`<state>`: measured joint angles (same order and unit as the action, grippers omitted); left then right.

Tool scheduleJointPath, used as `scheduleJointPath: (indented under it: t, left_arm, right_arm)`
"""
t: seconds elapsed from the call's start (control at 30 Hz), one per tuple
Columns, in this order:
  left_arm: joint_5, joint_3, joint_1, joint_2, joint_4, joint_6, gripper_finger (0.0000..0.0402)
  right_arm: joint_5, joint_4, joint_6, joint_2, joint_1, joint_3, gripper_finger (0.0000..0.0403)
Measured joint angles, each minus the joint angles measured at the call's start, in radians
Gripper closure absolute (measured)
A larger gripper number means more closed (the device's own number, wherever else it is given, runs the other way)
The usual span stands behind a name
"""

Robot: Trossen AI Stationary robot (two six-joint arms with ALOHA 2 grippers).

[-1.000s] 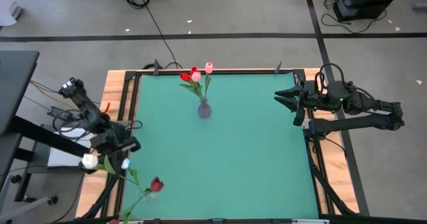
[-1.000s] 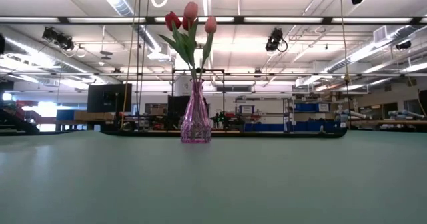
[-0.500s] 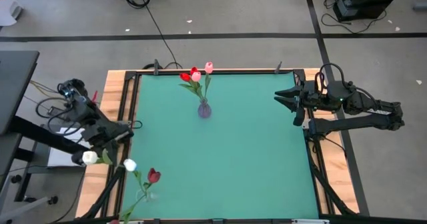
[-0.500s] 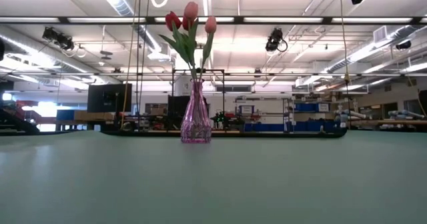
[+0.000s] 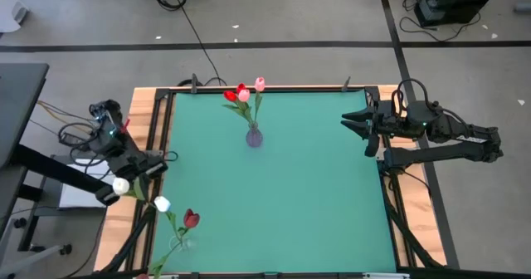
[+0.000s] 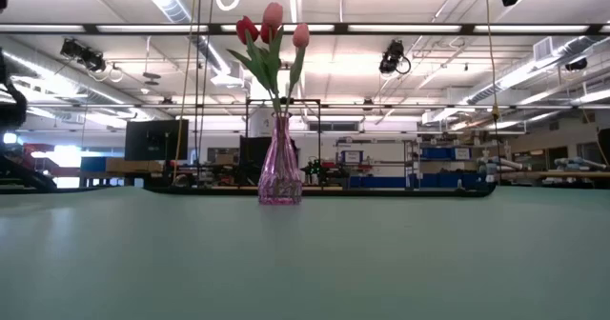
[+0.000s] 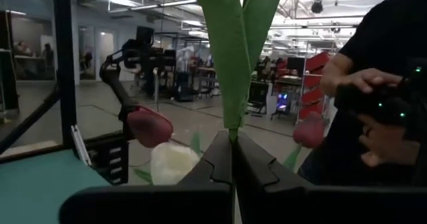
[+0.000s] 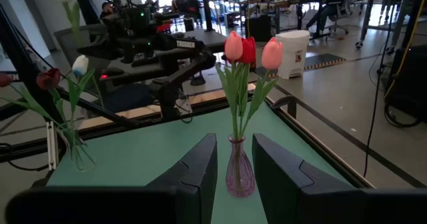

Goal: Sort flowers into vase by color
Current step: Put the white flower into the transparent vase

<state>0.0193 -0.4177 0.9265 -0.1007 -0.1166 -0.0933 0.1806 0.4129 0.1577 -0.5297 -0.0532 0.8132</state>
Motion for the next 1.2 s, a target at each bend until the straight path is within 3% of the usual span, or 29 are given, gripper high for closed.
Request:
scheduleJointPath:
  t: [0.37, 0.63, 0.8, 1.0, 1.2]
  left_arm:
    - [0.072, 0.001, 0.278, -0.123, 0.180, 0.023, 0.0400]
    - [0.390, 0.001, 0.524, -0.367, 0.396, 0.246, 0.0400]
    - [0.604, 0.001, 0.567, -0.459, 0.470, 0.280, 0.0400]
    - [0.759, 0.001, 0.602, -0.505, 0.521, 0.273, 0.0398]
    - [0.826, 0.001, 0.631, -0.509, 0.676, 0.280, 0.0396]
  right_arm:
    - [0.000, 0.000, 0.000, 0.000, 0.000, 0.000, 0.0299]
    - [0.000, 0.000, 0.000, 0.000, 0.000, 0.000, 0.0299]
    - [0.000, 0.000, 0.000, 0.000, 0.000, 0.000, 0.0299]
    - [0.000, -0.002, 0.000, 0.000, 0.000, 0.000, 0.0299]
    - [0.000, -0.017, 0.000, 0.000, 0.000, 0.000, 0.0299]
